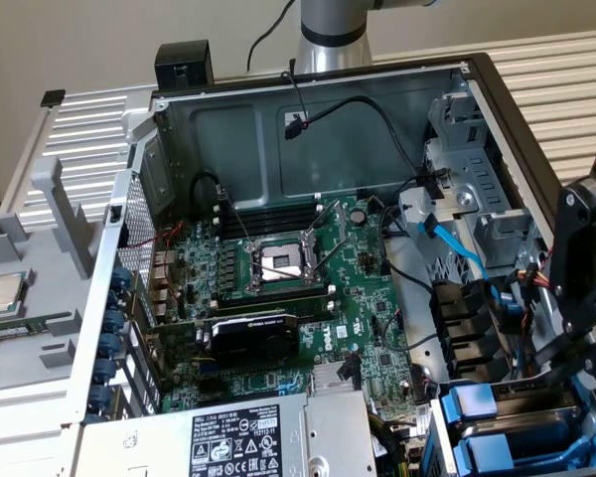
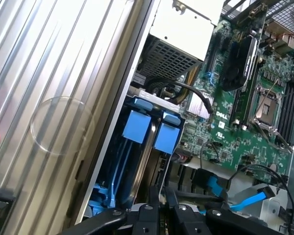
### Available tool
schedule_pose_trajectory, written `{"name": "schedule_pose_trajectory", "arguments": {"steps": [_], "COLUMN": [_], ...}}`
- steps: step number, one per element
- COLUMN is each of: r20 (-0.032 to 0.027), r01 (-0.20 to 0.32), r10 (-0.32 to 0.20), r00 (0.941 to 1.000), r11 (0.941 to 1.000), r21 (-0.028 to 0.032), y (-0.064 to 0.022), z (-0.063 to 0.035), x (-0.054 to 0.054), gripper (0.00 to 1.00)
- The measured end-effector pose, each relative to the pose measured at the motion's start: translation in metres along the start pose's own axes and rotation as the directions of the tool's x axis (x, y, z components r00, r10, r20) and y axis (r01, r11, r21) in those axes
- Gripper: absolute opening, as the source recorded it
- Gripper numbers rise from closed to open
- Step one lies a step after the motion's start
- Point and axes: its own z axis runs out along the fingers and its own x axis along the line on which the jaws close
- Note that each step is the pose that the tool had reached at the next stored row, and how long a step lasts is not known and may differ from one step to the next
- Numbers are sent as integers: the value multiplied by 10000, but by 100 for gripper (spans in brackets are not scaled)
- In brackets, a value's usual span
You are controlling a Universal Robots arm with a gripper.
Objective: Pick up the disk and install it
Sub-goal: 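Insert the first disk wire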
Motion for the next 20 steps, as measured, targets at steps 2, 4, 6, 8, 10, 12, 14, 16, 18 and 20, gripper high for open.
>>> {"name": "schedule_pose_trajectory", "arguments": {"steps": [2,4,6,8,10,12,14,16,18,20], "r20": [-192,-420,-643,-841,-991,-1141,-1339,-1553,-1792,-2032], "r01": [-35,-78,-123,-161,-189,-218,-259,-303,-350,-398], "r10": [34,73,111,141,161,183,210,238,266,293], "r00": [9998,9991,9979,9964,9949,9933,9908,9876,9835,9787], "r11": [10000,9999,9998,9996,9995,9993,9990,9987,9984,9981], "r21": [-56,-123,-186,-239,-271,-302,-352,-399,-441,-479], "y": [-1,-2,-3,-7,-13,-19,-26,-34,-44,-54], "z": [4,9,14,17,15,15,17,22,29,36], "x": [-28,-55,-83,-116,-155,-192,-227,-260,-293,-326], "gripper": [17,17,17,17,17,17,17,17,17,17]}}
